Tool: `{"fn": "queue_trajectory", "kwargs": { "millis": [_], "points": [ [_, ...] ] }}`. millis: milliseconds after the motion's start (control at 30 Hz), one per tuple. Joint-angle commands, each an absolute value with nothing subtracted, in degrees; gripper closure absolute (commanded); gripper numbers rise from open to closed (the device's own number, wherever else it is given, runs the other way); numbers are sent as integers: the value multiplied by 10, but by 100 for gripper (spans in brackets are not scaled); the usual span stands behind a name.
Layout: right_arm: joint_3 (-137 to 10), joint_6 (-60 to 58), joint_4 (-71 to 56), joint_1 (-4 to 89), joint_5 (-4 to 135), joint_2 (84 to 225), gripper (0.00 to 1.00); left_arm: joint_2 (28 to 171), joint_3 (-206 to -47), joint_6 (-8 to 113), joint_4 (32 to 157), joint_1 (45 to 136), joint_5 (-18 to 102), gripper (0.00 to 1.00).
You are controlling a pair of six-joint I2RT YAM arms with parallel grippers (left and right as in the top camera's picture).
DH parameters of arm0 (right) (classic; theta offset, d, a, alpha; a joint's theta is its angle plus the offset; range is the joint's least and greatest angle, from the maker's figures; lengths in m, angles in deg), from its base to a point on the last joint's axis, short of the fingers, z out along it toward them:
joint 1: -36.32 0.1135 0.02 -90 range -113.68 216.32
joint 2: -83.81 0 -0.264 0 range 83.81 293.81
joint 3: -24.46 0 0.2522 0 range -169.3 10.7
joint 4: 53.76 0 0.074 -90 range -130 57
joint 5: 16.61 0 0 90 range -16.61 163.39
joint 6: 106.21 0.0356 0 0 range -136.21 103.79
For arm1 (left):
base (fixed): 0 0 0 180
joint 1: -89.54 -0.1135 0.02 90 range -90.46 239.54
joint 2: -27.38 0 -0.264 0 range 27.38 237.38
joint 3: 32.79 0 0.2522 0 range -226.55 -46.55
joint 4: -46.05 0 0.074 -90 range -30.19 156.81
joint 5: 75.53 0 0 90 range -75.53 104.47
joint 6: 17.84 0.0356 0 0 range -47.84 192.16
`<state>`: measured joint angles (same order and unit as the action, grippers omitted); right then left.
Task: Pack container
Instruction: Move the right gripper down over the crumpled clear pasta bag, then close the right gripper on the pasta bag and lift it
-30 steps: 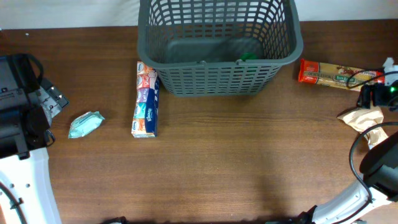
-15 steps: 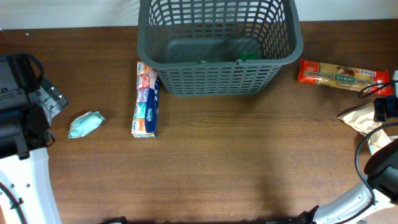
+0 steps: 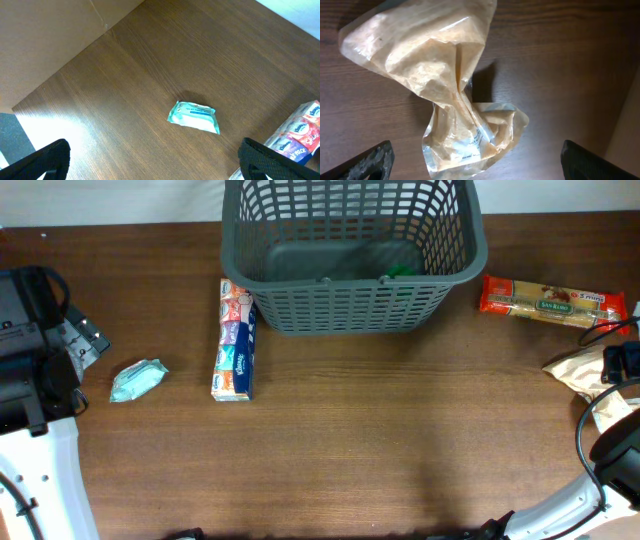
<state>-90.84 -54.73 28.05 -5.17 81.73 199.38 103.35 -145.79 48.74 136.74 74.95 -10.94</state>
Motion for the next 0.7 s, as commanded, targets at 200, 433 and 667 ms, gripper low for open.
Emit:
{"fn": "queue_trajectory", "kwargs": {
  "millis": [200,433,667],
  "points": [
    [-903,-586,287,-52,802,2050,1,1031,-1466,484,1366,747,-106,1],
    [-903,-584,287,-52,807,2072,1,1031,-1466,484,1366,747,-106,1],
    [-903,-584,285,-52,806,2097,1,1031,-1466,484,1366,747,-106,1]
  ]
}}
